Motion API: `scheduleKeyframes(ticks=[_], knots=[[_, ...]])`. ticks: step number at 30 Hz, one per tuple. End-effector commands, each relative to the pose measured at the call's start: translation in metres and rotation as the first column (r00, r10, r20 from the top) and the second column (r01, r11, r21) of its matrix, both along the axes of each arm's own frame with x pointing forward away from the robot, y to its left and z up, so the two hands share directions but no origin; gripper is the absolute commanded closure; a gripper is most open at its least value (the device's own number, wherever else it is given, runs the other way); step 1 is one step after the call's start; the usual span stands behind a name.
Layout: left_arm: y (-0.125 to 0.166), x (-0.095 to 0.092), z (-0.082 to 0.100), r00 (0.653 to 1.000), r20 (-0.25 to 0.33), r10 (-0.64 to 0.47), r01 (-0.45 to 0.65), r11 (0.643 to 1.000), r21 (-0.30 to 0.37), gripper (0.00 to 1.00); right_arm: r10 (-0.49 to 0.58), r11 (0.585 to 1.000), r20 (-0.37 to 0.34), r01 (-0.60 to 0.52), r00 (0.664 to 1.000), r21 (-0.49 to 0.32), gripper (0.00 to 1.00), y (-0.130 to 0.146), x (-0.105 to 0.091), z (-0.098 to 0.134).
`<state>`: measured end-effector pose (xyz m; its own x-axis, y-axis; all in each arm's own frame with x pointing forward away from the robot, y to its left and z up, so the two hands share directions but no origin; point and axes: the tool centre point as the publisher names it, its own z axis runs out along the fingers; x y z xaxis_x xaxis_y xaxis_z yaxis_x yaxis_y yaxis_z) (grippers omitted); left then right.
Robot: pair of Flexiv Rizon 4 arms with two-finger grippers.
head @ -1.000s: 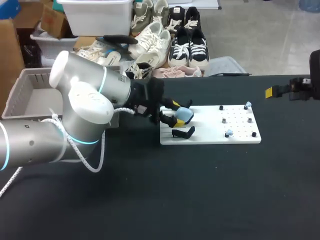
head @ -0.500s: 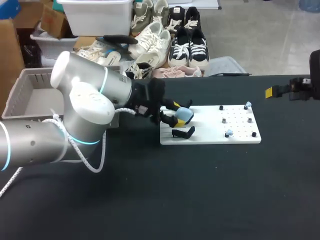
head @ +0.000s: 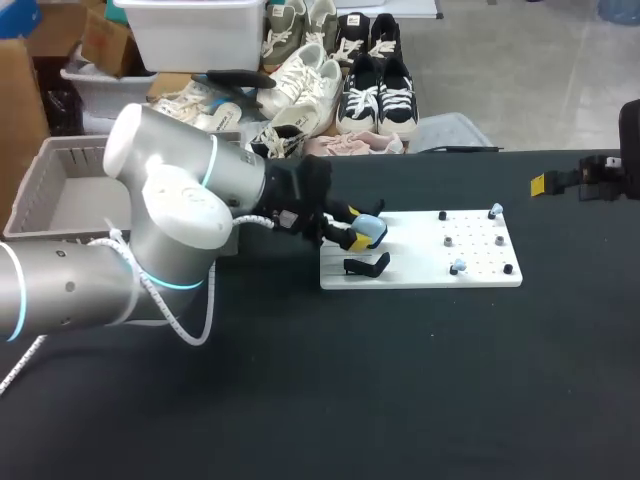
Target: Pick up each earbud case from the left stands, insert the matching earbuds, close the lid, and place the case in the box.
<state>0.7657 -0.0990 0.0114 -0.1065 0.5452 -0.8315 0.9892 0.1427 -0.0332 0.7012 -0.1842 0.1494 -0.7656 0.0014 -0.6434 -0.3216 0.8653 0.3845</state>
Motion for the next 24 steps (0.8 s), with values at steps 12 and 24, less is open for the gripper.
scheduleKeyframes(ticks=[12,24], knots=[[-0.0017,-0.0014,-0.0025,1.0,0.002,-0.009,0.009,1.0,0.013,0.52,0.001,1.0,-0.001,-0.001,1.0,-0.001,0.0,-0.0003,-0.0002,0.0001],[0.0011,0.0005,-0.0044,1.0,0.001,-0.003,0.003,1.0,0.012,0.6,0.001,1.0,-0.001,-0.001,1.0,-0.001,0.0,-0.0003,-0.0002,0.0001]])
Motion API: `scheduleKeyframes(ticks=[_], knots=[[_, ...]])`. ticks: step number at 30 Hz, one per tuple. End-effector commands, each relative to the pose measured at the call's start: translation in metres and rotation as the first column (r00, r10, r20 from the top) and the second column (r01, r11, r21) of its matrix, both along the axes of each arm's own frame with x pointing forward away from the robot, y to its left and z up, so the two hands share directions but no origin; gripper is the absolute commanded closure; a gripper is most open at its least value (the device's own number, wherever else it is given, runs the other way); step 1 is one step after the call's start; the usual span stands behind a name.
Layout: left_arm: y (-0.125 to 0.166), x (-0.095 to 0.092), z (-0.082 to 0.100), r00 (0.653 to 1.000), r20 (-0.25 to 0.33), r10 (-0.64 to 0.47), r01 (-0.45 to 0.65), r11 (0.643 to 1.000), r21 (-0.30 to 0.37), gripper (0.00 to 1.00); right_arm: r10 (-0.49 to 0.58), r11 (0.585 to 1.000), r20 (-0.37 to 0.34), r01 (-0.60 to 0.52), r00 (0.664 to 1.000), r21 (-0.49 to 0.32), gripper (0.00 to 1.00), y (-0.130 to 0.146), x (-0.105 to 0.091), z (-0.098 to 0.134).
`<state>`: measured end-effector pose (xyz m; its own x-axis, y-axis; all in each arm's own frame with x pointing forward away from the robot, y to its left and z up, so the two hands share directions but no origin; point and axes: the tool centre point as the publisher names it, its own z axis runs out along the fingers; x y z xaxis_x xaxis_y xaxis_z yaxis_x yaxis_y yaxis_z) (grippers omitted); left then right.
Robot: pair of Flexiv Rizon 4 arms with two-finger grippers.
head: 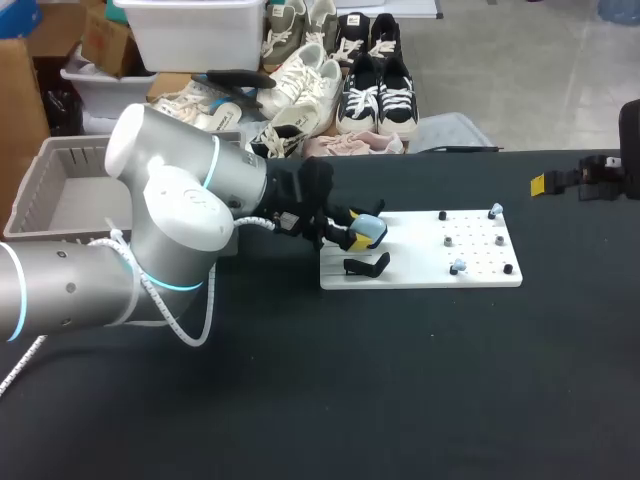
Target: Pick up each earbud case from the left stands, insert the matching earbuds, close the lid, and place the case in the box.
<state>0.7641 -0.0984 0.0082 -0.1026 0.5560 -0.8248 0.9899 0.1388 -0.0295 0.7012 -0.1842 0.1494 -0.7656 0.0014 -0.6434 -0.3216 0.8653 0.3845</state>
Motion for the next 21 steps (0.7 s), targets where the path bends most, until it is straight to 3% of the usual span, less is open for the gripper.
scheduleKeyframes(ticks=[1,4,8,10,16,21], knots=[[0.001,0.002,-0.001,1.0,-0.001,0.002,-0.002,1.0,-0.001,0.6,0.001,1.0,-0.001,-0.001,1.0,-0.001,0.0,0.0,0.0,0.0],[0.001,0.002,-0.001,1.0,-0.001,0.002,-0.002,1.0,-0.002,0.61,0.001,1.0,-0.001,-0.001,1.0,-0.001,0.0,0.0,0.0,0.0],[0.001,0.003,-0.002,1.0,-0.002,0.004,-0.004,1.0,-0.004,0.82,0.001,1.0,-0.001,-0.001,1.0,-0.001,0.0,0.0,0.0,0.0],[0.001,0.003,-0.002,1.0,-0.003,0.005,-0.005,1.0,-0.005,1.0,0.001,1.0,-0.001,-0.001,1.0,-0.001,0.0,0.0,0.0,0.0],[0.002,0.0,0.004,1.0,-0.005,0.015,-0.015,1.0,-0.01,1.0,0.001,1.0,-0.001,-0.001,1.0,-0.001,0.0,0.0,0.0,0.0],[0.006,-0.004,0.022,0.998,-0.027,0.054,-0.055,0.998,-0.033,1.0,0.001,1.0,-0.001,-0.001,1.0,-0.001,0.0,0.0,0.0,0.0]])
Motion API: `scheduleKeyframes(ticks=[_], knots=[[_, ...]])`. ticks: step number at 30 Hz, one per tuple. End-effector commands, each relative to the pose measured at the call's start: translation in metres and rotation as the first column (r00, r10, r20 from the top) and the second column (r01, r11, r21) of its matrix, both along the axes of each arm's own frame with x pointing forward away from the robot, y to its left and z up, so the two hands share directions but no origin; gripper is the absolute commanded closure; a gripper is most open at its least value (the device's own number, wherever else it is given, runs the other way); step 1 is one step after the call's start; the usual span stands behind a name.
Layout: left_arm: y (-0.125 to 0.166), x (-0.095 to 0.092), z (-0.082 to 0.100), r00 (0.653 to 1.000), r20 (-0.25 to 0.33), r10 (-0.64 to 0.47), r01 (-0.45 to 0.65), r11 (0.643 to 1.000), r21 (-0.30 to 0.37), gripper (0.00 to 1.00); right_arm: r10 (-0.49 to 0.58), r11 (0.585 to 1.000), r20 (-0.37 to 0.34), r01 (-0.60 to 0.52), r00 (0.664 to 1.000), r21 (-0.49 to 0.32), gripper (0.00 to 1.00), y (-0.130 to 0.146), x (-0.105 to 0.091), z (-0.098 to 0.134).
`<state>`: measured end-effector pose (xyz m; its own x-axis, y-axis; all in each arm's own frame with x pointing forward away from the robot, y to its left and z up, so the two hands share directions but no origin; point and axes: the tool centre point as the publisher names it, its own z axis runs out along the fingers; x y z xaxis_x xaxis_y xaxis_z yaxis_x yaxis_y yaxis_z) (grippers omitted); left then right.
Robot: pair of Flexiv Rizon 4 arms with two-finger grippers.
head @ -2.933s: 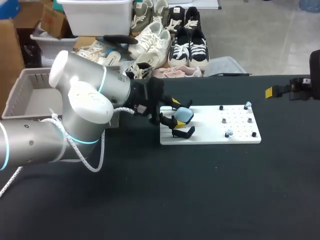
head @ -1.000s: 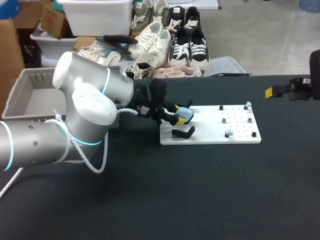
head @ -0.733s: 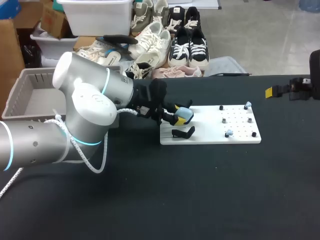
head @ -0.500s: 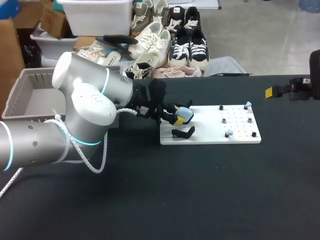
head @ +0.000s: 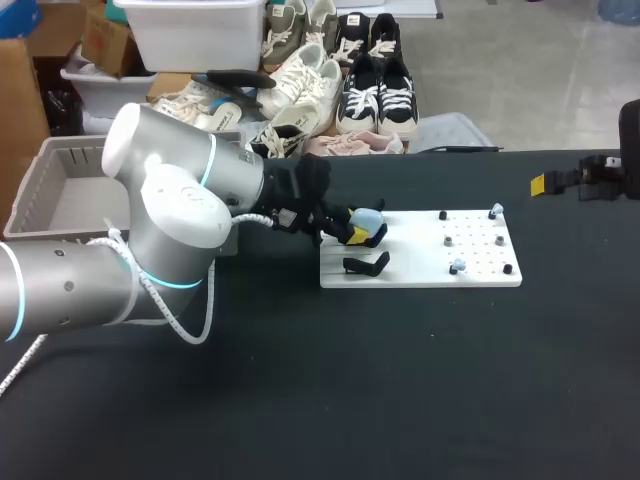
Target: Pick up each earbud case from the left stands, insert the matching earbuds, close the lid, and place the case in the box.
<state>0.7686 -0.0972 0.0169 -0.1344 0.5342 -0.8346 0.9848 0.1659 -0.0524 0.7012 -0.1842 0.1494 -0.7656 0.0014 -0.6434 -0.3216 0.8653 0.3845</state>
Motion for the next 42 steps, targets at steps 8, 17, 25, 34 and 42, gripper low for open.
scheduleKeyframes(ticks=[8,17,25,34,42], knots=[[0.006,-0.018,0.053,0.99,-0.106,0.093,-0.1,0.993,-0.069,1.0,0.001,1.0,-0.001,-0.001,1.0,-0.001,0.0,0.0,0.0,0.0],[-0.013,-0.013,0.085,0.992,-0.099,0.079,-0.088,0.993,-0.084,1.0,0.001,1.0,-0.001,-0.001,1.0,-0.001,0.0,0.0,0.0,0.0],[-0.028,-0.008,0.104,0.998,-0.028,0.05,-0.053,0.992,-0.114,1.0,0.001,1.0,-0.001,-0.001,1.0,-0.001,0.0,0.0,0.0,0.0],[-0.04,-0.004,0.108,0.998,0.054,-0.014,0.019,0.994,-0.105,1.0,0.029,1.0,-0.001,-0.029,1.0,-0.01,0.0,0.01,0.002,0.0],[-0.052,0.003,0.113,0.994,0.096,-0.046,0.055,0.994,-0.092,1.0,0.095,0.995,-0.001,-0.095,0.996,-0.03,0.0,0.042,0.011,-0.002]])
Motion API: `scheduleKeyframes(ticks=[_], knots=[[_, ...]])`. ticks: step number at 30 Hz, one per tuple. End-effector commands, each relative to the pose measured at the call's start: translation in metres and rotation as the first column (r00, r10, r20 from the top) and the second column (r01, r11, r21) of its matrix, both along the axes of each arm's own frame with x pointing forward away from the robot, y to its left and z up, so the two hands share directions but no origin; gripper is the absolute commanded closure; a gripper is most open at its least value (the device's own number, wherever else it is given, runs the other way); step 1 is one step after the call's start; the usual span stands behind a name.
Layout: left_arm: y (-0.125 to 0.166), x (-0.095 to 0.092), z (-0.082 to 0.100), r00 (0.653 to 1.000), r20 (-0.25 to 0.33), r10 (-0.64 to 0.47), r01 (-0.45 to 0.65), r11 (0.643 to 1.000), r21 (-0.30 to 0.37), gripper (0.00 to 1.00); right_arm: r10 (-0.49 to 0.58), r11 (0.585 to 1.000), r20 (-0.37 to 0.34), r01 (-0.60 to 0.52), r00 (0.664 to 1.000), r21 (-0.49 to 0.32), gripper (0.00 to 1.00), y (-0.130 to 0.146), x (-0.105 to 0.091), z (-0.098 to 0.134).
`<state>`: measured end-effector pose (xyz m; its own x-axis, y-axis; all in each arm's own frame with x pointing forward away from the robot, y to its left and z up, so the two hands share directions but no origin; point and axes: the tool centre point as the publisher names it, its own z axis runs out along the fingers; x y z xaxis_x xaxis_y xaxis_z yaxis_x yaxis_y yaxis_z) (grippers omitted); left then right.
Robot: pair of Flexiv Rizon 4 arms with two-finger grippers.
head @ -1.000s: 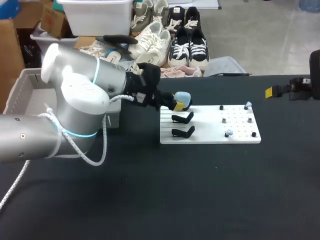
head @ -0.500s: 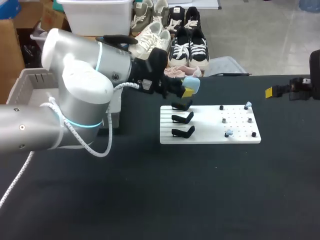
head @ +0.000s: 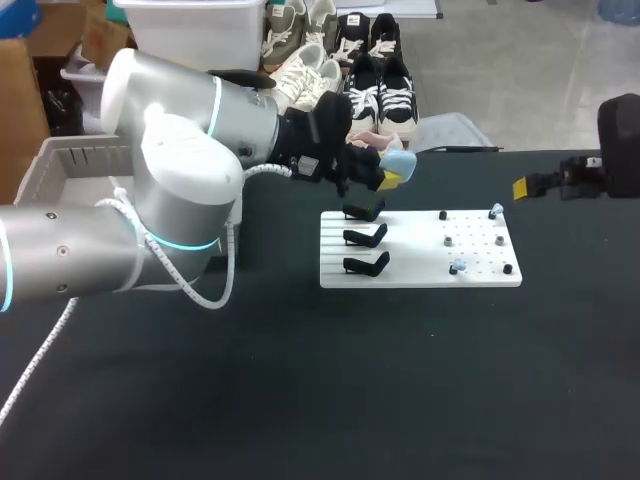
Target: Pick up each earbud case from the left stands, insert the matching earbuds, close the lid, and place the case in the box.
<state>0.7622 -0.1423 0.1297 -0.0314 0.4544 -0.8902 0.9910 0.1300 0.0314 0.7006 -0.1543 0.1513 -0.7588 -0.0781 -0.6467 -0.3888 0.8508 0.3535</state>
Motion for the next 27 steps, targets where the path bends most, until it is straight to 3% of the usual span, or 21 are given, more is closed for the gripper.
scheduleKeyframes(ticks=[1,10,27], knots=[[-0.009,0.01,0.001,1.0,-0.004,-0.022,0.022,1.0,0.001,1.0,0.026,1.0,-0.007,-0.026,1.0,-0.001,0.0,0.015,0.014,-0.005],[-0.028,0.012,0.0,0.999,0.024,-0.034,0.034,0.999,0.02,1.0,0.083,0.996,-0.005,-0.083,0.997,0.018,0.0,0.035,0.028,-0.011],[-0.055,0.004,-0.008,0.998,0.001,-0.066,0.066,0.998,0.025,1.0,0.16,0.987,-0.02,-0.16,0.987,0.018,0.0,0.055,0.045,-0.015]])
